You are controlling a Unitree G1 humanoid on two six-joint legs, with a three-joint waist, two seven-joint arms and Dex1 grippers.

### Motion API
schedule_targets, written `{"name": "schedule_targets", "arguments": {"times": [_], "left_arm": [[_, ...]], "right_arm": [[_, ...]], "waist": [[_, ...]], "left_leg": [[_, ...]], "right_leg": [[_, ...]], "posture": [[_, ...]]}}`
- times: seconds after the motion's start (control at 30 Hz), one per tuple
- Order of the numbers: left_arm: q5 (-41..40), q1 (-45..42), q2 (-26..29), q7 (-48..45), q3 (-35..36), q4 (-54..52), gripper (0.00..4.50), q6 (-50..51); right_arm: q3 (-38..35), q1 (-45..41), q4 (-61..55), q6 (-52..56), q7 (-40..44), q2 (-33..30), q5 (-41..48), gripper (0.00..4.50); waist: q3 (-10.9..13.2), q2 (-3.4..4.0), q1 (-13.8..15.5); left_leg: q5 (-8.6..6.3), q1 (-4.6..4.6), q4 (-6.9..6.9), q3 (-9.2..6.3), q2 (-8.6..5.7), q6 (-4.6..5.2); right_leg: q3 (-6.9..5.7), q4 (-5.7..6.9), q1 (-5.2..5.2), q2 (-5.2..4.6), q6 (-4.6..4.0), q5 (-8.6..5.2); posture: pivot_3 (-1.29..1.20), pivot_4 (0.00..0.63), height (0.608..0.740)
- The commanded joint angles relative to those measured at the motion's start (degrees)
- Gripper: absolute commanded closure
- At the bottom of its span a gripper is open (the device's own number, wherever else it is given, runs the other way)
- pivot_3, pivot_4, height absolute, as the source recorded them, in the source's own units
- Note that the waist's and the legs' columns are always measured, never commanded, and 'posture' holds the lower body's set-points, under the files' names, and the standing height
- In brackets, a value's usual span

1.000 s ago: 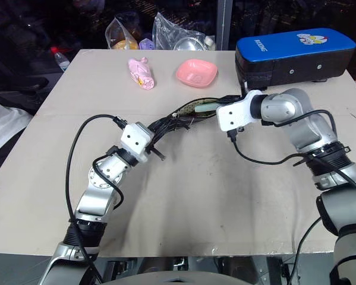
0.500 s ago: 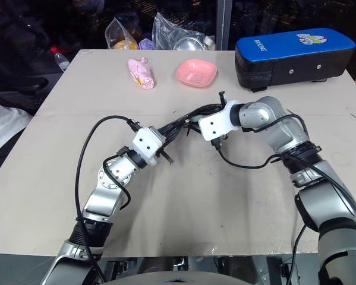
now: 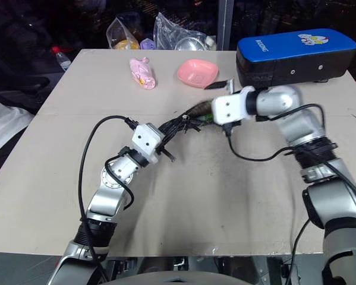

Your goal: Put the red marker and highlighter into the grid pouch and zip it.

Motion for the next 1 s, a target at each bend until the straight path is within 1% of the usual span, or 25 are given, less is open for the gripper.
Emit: {"name": "schedule_targets", "arguments": {"times": [0.03,0.1,0.17,0.23,0.27,0.33,0.4,0.53,0.63,0.77,0.87,1.0], "left_arm": [[-1.9,-0.6,-0.9,0.3,1.0,-1.0,4.5,0.1],[-2.9,-0.6,-1.3,-0.1,0.9,-1.1,4.5,0.6],[-3.8,-0.6,-1.7,-0.4,1.0,-1.3,4.5,1.1],[-5.2,-0.5,-2.1,-1.3,0.8,-1.1,4.5,1.1],[-5.9,-0.3,-2.4,-1.5,0.8,-1.1,4.5,1.2],[-6.7,0.0,-2.8,-1.7,0.9,-0.9,4.5,1.7],[-7.1,0.2,-3.0,-1.9,0.6,-0.7,4.5,2.1],[-6.8,0.5,-3.3,-2.1,0.3,-0.4,4.5,2.3],[-6.6,0.5,-2.8,-3.4,-0.7,-0.2,4.5,2.1],[-4.5,0.5,-1.5,-5.0,-2.5,1.0,4.5,0.7],[-3.6,0.4,-1.2,-5.4,-3.2,2.1,4.5,-0.4],[-1.6,0.1,-0.7,-5.8,-4.3,2.9,4.5,-1.9]], "right_arm": [[-6.1,2.2,-8.5,13.3,0.5,-0.6,7.0,0.1],[-8.3,6.1,-15.1,23.9,0.6,-0.9,11.0,0.1],[-9.5,9.5,-21.3,32.3,0.9,-1.4,14.2,0.1],[-10.4,16.5,-32.5,46.4,0.5,-1.9,21.3,0.1],[-10.7,19.8,-37.8,52.9,-0.8,-1.3,24.6,0.1],[-10.9,23.9,-44.6,62.9,-4.9,0.9,28.6,0.1],[-9.3,26.2,-47.7,69.8,-10.7,4.0,28.6,0.1],[-7.3,27.5,-48.2,76.8,-20.8,9.9,26.5,0.1],[-7.6,25.2,-43.4,77.9,-26.4,13.9,24.8,0.1],[-8.1,22.4,-40.7,79.0,-28.4,15.9,25.6,0.1],[-9.6,20.8,-40.5,82.2,-30.1,19.6,28.0,0.1],[-10.3,20.0,-40.6,83.9,-31.5,21.8,29.3,0.1]], "waist": [[0.0,0.0,-0.1],[0.0,-0.01,0.0],[0.0,0.0,0.0],[0.0,0.0,0.1],[0.0,-0.01,0.2],[0.0,-0.01,0.3],[0.0,-0.01,-0.2],[0.0,-0.02,-0.1],[0.0,-0.03,-0.1],[0.0,-0.02,0.0],[0.0,-0.02,-0.1],[0.0,-0.02,-0.2]], "left_leg": [[0.0,0.01,0.0,-0.02,0.0,0.0],[0.0,0.01,-0.01,-0.03,0.01,0.0],[0.0,0.0,-0.01,-0.07,0.01,0.0],[0.0,-0.01,-0.01,-0.08,0.0,0.0],[-0.01,-0.03,-0.01,-0.11,0.01,0.0],[-0.01,-0.06,-0.02,-0.19,0.01,0.01],[-0.01,-0.05,0.0,-0.19,0.01,0.01],[-0.02,0.0,0.02,-0.24,-0.03,0.03],[-0.01,-0.02,0.03,-0.24,-0.07,0.02],[-0.01,-0.04,0.03,-0.22,-0.1,0.02],[-0.01,-0.04,0.02,-0.22,-0.08,0.02],[-0.01,-0.04,0.01,-0.24,-0.06,0.01]], "right_leg": [[-0.01,0.0,0.0,0.0,0.0,0.0],[-0.02,0.01,0.01,0.01,0.0,0.0],[-0.06,0.0,0.03,0.01,0.0,0.0],[-0.05,0.0,0.03,-0.01,0.0,0.0],[-0.07,-0.01,0.03,-0.01,0.0,0.0],[-0.11,-0.03,0.04,-0.04,0.0,0.0],[-0.08,0.02,0.04,-0.05,-0.01,0.0],[-0.09,0.06,0.06,-0.01,-0.02,0.0],[-0.08,0.06,0.06,0.01,-0.01,0.01],[-0.07,0.01,0.05,0.02,-0.01,0.0],[-0.07,0.0,0.05,0.07,-0.01,0.0],[-0.08,0.01,0.04,0.17,-0.01,0.0]], "posture": [[0.0,0.15,0.74],[0.0,0.15,0.74],[0.0,0.15,0.74],[0.0,0.15,0.74],[0.0,0.15,0.74],[0.0,0.15,0.74],[0.0,0.15,0.74],[0.0,0.15,0.74],[0.0,0.15,0.74],[0.0,0.15,0.74],[0.0,0.15,0.74],[0.0,0.15,0.74]]}}
